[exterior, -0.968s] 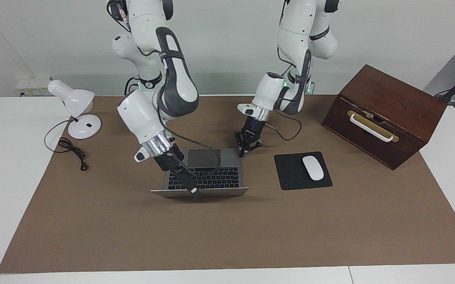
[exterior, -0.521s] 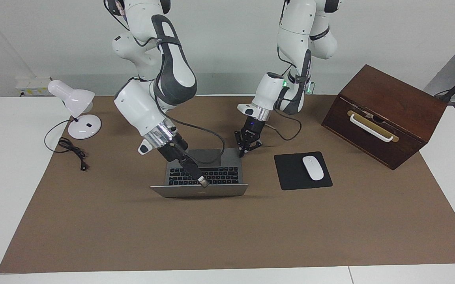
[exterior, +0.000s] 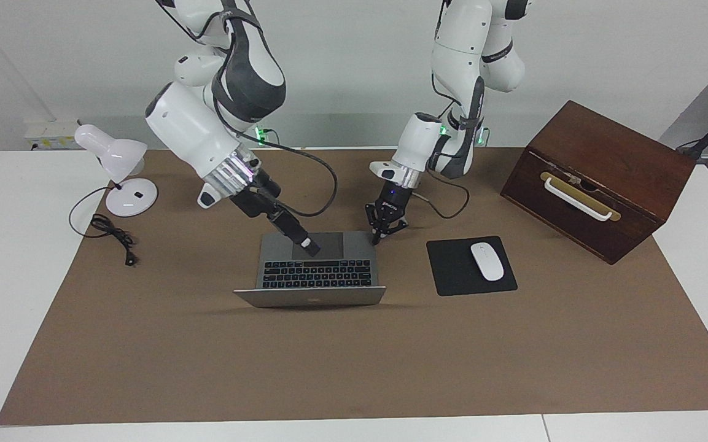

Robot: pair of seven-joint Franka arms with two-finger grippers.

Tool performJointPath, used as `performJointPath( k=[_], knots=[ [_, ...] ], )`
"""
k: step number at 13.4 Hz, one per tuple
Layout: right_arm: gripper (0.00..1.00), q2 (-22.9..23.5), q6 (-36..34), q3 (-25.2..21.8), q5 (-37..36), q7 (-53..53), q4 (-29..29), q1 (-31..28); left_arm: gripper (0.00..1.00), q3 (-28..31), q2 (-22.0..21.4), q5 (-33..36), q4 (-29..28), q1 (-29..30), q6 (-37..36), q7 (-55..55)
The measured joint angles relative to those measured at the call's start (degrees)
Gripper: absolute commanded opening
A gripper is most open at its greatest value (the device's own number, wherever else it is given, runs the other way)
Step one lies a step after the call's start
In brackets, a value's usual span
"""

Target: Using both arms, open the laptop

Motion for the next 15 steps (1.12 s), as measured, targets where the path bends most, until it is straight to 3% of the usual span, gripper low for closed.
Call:
performJointPath(
  k=[4,10,13,15],
  knots=[
    [1.0,-2.33,-13.41,1.89,-13.04,0.08,5.83,-6.59,0.0,-0.14,-0.27,0.0,-0.38,-0.01,0.15,-0.17],
    [1.0,-3.28,-27.03,16.79,-24.52,-8.38,14.18,-25.72,0.0,-0.3,-1.95,0.0,-1.52,-0.02,0.34,-0.95],
    [1.0,-4.02,-32.55,26.91,-31.45,-16.09,16.61,-37.62,0.0,-0.3,-3.15,0.0,-2.39,-0.02,0.35,-1.55],
    [1.0,-4.68,-34.51,28.88,-36.39,-21.62,16.93,-39.85,0.0,-0.3,-3.72,0.0,-2.79,-0.02,0.35,-2.69]
  ],
)
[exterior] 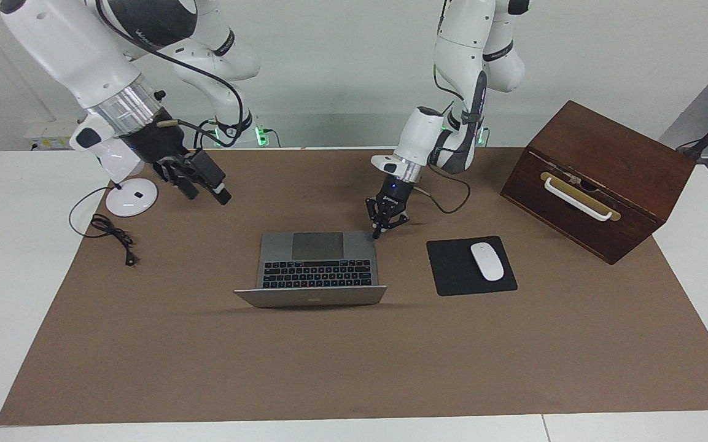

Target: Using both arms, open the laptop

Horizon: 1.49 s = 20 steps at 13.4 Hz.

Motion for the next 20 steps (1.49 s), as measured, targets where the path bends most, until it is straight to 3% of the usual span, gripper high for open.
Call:
performJointPath(
  k=[2,7,10,16,20],
  knots=[
    [1.0,-1.28,-1.65,-0.35,-4.58,-6.46,0.19,-0.01,0.0,0.0,-0.45,-0.02,-0.1,0.0,0.01,-3.03],
    [1.0,-5.77,-8.94,-6.87,-9.26,-20.3,0.42,0.62,0.0,0.01,-2.37,-0.03,-0.3,0.01,-0.2,-12.85],
    [1.0,-6.89,-9.33,-7.57,-15.35,-24.02,0.2,1.22,0.0,0.65,-5.36,-0.11,0.02,0.4,-5.4,-14.12],
    [1.0,-7.64,-11.75,-7.61,-14.86,-24.17,-0.62,1.31,0.0,1.21,-12.64,-0.13,5.75,1.38,-27.04,-14.16],
    [1.0,-8.81,-12.52,-7.61,-14.14,-23.41,-2.68,1.56,0.0,1.28,-14.06,-0.13,18.1,3.07,-51.83,-14.15]
  ],
)
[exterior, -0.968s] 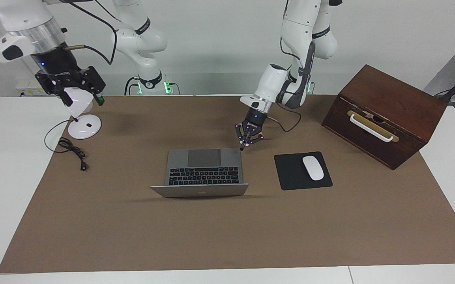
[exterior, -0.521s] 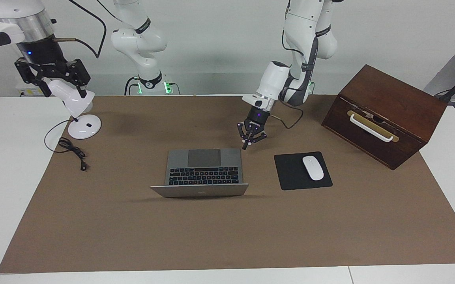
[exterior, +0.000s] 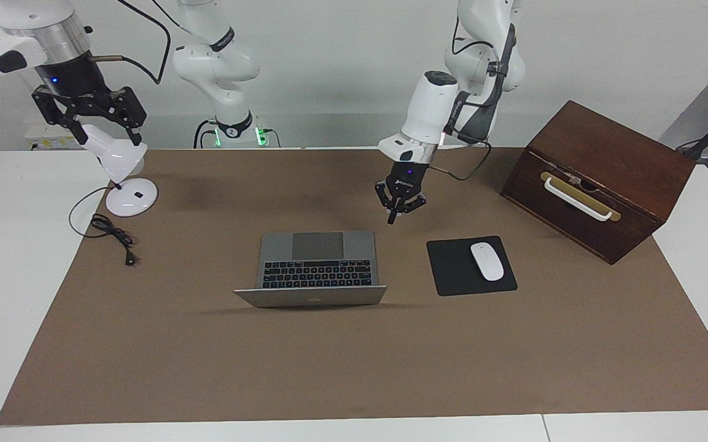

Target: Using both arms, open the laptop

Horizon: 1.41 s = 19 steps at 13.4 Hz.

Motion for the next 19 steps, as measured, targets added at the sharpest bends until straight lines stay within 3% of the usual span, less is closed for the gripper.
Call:
performJointPath(
  k=[3,4,5,6,10,19],
  knots=[
    [1.0,-0.33,-1.16,0.0,0.74,1.86,-1.47,1.04,0.0,0.08,-1.32,0.0,7.04,2.53,-13.86,0.03],
    [1.0,-0.49,-2.01,0.0,0.75,2.14,-1.67,1.2,0.21,0.1,-2.21,0.0,8.0,3.68,-17.57,0.04],
    [1.0,-0.76,-2.66,0.0,0.81,2.17,-1.91,1.22,0.89,0.17,-3.22,0.0,8.84,5.16,-21.27,0.05],
    [1.0,-0.98,-3.45,-0.01,0.97,2.17,-2.06,1.22,1.0,0.23,-4.09,0.0,9.88,6.83,-25.35,0.08],
    [1.0,-1.6,-7.08,-0.01,1.78,2.17,-2.22,1.38,1.0,0.41,-6.35,0.06,14.35,14.21,-38.17,0.17],
    [1.0,-1.64,-7.27,-0.02,1.76,0.06,-2.27,1.88,1.0,0.58,-6.85,0.07,14.72,32.86,-39.69,0.15]
  ],
)
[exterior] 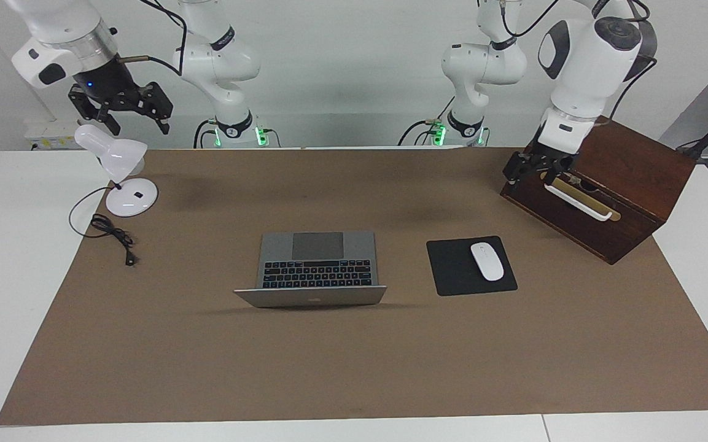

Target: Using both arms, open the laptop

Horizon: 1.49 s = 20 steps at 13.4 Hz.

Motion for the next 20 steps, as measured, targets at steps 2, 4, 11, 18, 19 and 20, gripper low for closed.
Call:
performJointPath(
  k=[2,4,11,18,19,20],
  knots=[
    [1.0,0.0,0.0,-0.1,0.0,-0.01,0.0,0.0,1.0,0.07,0.0,0.0,0.09,4.14,2.72,0.52],
    [1.0,0.0,0.0,-0.22,0.0,-0.01,0.0,0.0,1.0,0.01,0.04,0.0,0.86,5.02,3.11,0.67],
    [1.0,0.0,0.0,-0.54,0.0,-0.01,0.0,0.0,1.0,-3.15,7.75,-0.03,19.26,2.73,-11.85,4.27],
    [1.0,0.0,0.0,-0.63,0.0,0.02,0.0,0.0,1.0,-2.71,10.02,-0.34,19.91,2.35,-14.74,12.66],
    [1.0,0.0,0.0,-0.63,0.0,0.02,0.0,0.0,1.0,-2.59,10.08,-1.14,20.08,2.4,-15.63,12.83],
    [1.0,0.0,0.0,-0.63,0.0,0.02,0.0,0.0,1.0,-2.34,10.3,-2.16,20.86,2.43,-17.07,12.86]
  ],
)
